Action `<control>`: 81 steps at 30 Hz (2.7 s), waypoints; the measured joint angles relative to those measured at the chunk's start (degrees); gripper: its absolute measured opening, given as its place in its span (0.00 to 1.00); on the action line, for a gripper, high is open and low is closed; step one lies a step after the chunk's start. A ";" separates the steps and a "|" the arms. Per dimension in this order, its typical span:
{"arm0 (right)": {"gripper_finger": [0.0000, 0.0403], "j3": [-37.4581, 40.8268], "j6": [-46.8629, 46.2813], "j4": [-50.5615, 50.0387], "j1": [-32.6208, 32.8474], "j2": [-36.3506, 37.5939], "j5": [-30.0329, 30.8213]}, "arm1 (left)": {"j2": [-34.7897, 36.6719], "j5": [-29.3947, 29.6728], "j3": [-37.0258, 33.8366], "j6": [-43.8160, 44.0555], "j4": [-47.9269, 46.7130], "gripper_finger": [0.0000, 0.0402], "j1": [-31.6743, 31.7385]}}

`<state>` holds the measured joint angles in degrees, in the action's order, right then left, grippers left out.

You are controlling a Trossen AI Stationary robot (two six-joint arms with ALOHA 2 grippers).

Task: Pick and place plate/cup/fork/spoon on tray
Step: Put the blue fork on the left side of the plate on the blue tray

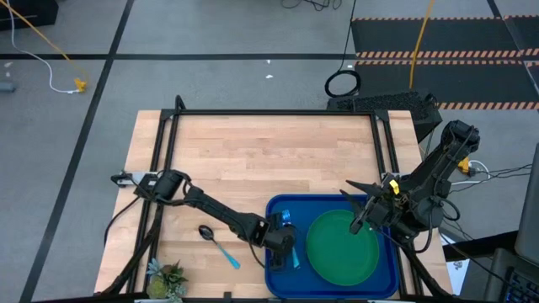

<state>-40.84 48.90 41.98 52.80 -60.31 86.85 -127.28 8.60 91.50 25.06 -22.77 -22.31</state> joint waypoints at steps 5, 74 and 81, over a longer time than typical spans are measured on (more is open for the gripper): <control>0.32 0.00 -0.08 0.00 0.00 0.00 0.00 | 0.70 -0.18 0.07 3.67 -6.06 0.01 0.63; 0.32 0.01 0.00 -0.22 0.04 0.02 0.02 | 2.75 1.73 -0.02 -5.10 -10.20 0.01 9.33; 0.32 0.02 -0.02 -0.22 0.04 0.02 0.02 | 2.75 1.41 0.00 -7.26 -8.47 0.01 10.63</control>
<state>-40.82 48.88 41.76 52.84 -60.29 86.87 -124.53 10.02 91.50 17.79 -31.25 -11.67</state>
